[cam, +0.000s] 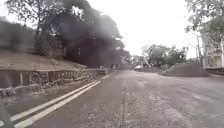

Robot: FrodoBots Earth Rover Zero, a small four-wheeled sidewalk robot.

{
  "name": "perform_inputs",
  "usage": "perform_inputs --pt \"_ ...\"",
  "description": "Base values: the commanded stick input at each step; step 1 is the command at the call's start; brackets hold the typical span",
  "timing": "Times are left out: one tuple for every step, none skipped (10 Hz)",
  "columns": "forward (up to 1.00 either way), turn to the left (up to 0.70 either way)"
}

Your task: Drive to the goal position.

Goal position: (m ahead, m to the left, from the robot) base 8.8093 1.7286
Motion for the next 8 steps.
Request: perform_inputs --pt "0.70 0.00" --pt "0.70 0.00" --pt "0.70 0.00" --pt "0.70 0.00" --pt "0.70 0.00" --pt "0.70 0.00" --pt "0.70 0.00" --pt "0.70 0.00"
